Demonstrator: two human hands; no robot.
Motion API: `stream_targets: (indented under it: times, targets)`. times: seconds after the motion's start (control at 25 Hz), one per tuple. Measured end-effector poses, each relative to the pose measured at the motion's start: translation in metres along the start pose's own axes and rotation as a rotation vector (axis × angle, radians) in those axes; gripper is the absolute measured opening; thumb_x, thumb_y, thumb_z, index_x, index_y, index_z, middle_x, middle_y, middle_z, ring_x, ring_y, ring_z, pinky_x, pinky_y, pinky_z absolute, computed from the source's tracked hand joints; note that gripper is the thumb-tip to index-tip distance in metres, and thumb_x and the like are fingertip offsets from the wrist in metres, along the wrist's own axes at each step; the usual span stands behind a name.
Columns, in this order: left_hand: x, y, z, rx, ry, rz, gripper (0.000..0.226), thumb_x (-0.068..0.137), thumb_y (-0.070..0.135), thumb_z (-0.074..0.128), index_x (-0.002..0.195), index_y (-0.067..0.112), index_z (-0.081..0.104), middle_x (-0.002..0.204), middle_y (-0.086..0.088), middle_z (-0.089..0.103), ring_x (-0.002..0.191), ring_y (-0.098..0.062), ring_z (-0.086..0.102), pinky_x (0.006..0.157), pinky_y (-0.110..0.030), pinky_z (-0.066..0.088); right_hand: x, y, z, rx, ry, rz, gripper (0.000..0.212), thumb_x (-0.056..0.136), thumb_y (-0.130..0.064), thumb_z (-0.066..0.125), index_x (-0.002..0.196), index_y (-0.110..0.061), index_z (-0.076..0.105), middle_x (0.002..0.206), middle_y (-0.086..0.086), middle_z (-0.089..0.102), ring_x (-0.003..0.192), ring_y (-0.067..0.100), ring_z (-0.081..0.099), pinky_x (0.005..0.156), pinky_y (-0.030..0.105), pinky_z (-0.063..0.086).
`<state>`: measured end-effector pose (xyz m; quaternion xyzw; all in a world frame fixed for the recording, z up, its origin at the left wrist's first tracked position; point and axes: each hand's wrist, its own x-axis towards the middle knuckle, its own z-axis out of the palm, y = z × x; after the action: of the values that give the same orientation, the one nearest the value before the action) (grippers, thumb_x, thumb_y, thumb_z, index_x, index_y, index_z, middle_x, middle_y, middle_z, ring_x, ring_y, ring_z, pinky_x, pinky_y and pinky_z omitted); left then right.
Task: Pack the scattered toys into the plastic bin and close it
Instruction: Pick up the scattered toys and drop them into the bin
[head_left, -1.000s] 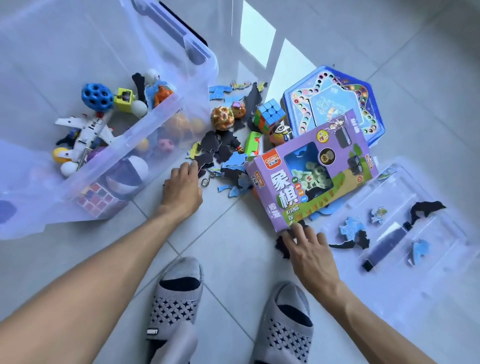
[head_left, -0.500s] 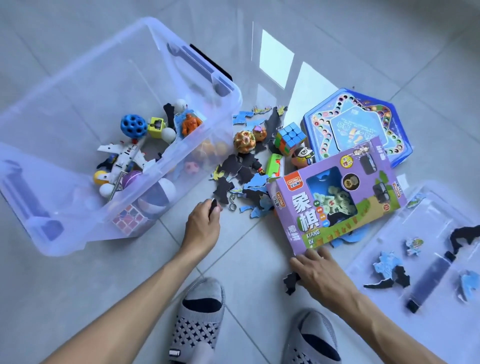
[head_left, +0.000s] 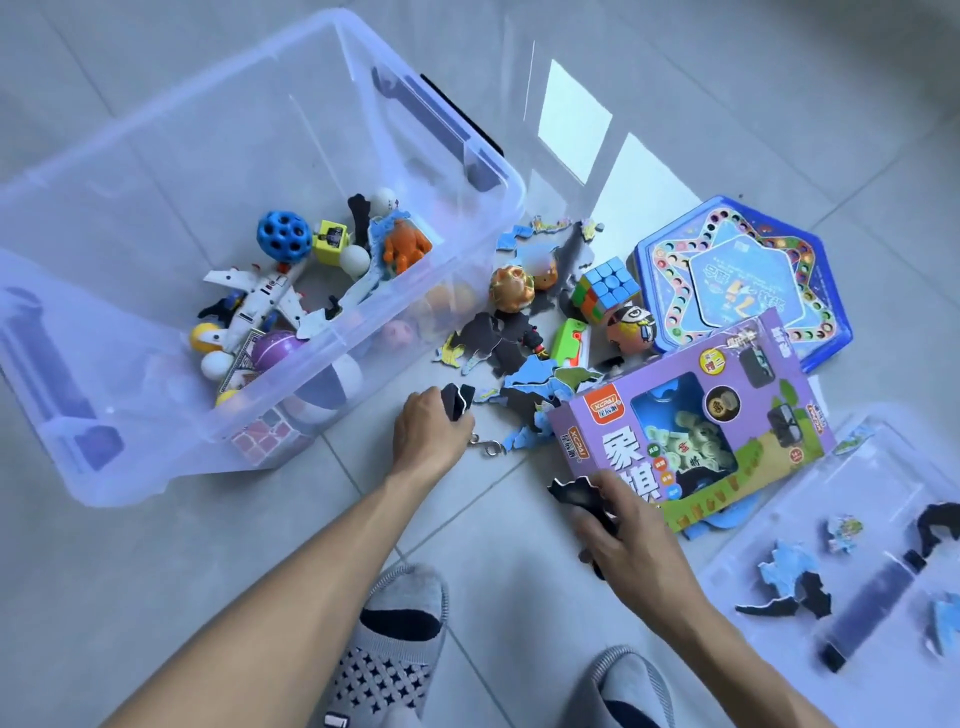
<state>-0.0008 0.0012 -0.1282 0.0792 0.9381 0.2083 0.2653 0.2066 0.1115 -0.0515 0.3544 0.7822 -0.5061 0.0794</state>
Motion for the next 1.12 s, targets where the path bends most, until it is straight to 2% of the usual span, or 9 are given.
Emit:
stream_targets:
  times: [0.12, 0.24, 0.36, 0.52, 0.64, 0.72, 0.84, 0.96, 1.12]
  targets:
    - [-0.037, -0.004, -0.03, -0.174, -0.066, -0.009, 0.03, 0.086, 0.038, 0.058, 0.07, 0.014, 0.049, 0.075, -0.005, 0.064, 0.075, -0.028, 0.056, 0.062, -0.032, 0.037, 0.004, -0.072, -0.016, 0.442, 0.052, 0.122, 0.005, 0.095, -0.013, 0.061, 0.091, -0.016, 0.06, 0.075, 0.015, 0.061, 0.045, 0.022, 0.058, 0.035, 0.028, 0.041]
    - [-0.08, 0.0, -0.082, -0.481, -0.197, -0.044, 0.027, 0.084, 0.034, 0.065, 0.071, 0.012, 0.057, 0.073, -0.003, 0.072, 0.053, -0.015, 0.047, 0.054, -0.028, 0.038, 0.017, -0.178, -0.038, 0.714, -0.024, 0.0, 0.011, 0.095, -0.017, 0.06, 0.085, -0.016, 0.06, 0.071, 0.012, 0.061, 0.045, 0.022, 0.052, 0.038, 0.024, 0.04]
    - [-0.111, 0.012, -0.141, -0.718, -0.216, -0.052, 0.022, 0.085, 0.027, 0.068, 0.076, 0.008, 0.06, 0.072, -0.004, 0.069, 0.04, -0.011, 0.035, 0.041, -0.021, 0.03, 0.045, -0.257, -0.042, 0.807, -0.195, 0.034, 0.02, 0.098, -0.032, 0.056, 0.095, -0.013, 0.062, 0.097, 0.01, 0.065, 0.072, 0.026, 0.061, 0.057, 0.032, 0.058]
    - [-0.126, 0.031, -0.219, -0.883, -0.101, 0.12, 0.03, 0.078, 0.034, 0.074, 0.082, 0.006, 0.063, 0.069, -0.002, 0.063, 0.046, -0.014, 0.035, 0.042, -0.022, 0.028, 0.055, -0.256, -0.024, 0.524, 0.073, -0.021, 0.036, 0.097, -0.034, 0.055, 0.129, -0.02, 0.051, 0.115, 0.002, 0.058, 0.09, 0.018, 0.064, 0.074, 0.035, 0.057]
    - [-0.094, 0.039, -0.26, -0.808, 0.111, 0.113, 0.038, 0.072, 0.047, 0.077, 0.093, 0.018, 0.067, 0.083, 0.005, 0.069, 0.064, -0.015, 0.056, 0.058, -0.023, 0.042, 0.028, -0.21, -0.015, 0.473, 0.086, 0.078, 0.025, 0.095, -0.018, 0.057, 0.119, -0.015, 0.058, 0.103, 0.007, 0.065, 0.074, 0.019, 0.062, 0.07, 0.038, 0.055]
    - [-0.077, 0.036, -0.273, -0.495, 0.253, 0.08, 0.058, 0.078, 0.048, 0.072, 0.125, 0.019, 0.054, 0.122, 0.002, 0.059, 0.104, -0.019, 0.058, 0.082, -0.025, 0.043, 0.011, -0.17, -0.015, 0.251, 0.055, 0.097, 0.016, 0.092, -0.014, 0.06, 0.107, -0.019, 0.062, 0.095, 0.005, 0.067, 0.074, 0.02, 0.063, 0.067, 0.035, 0.052]
    - [-0.091, 0.016, -0.261, -0.356, 0.427, 0.503, 0.046, 0.085, 0.023, 0.065, 0.128, 0.016, 0.053, 0.128, 0.002, 0.052, 0.111, -0.015, 0.053, 0.089, -0.023, 0.042, -0.004, -0.13, -0.019, -0.229, 0.029, -0.014, 0.015, 0.087, -0.015, 0.061, 0.097, -0.025, 0.064, 0.09, -0.003, 0.068, 0.077, 0.017, 0.064, 0.07, 0.032, 0.05]
    - [-0.116, -0.017, -0.218, -0.198, 0.184, 0.801, 0.028, 0.083, 0.02, 0.059, 0.111, 0.019, 0.062, 0.113, 0.007, 0.061, 0.1, -0.013, 0.058, 0.085, -0.025, 0.047, 0.002, -0.104, -0.008, -0.534, -0.044, -0.089, 0.016, 0.085, -0.012, 0.056, 0.099, -0.018, 0.062, 0.089, 0.001, 0.068, 0.081, 0.027, 0.062, 0.068, 0.034, 0.047]
    - [-0.101, -0.05, -0.15, 0.147, -0.116, 0.751, 0.028, 0.087, 0.027, 0.054, 0.115, 0.024, 0.061, 0.117, 0.01, 0.061, 0.106, -0.015, 0.056, 0.087, -0.031, 0.048, 0.039, -0.077, 0.02, -0.841, -0.015, -0.259, 0.036, 0.077, -0.017, 0.05, 0.111, -0.014, 0.061, 0.112, 0.006, 0.063, 0.108, 0.032, 0.055, 0.085, 0.04, 0.044]
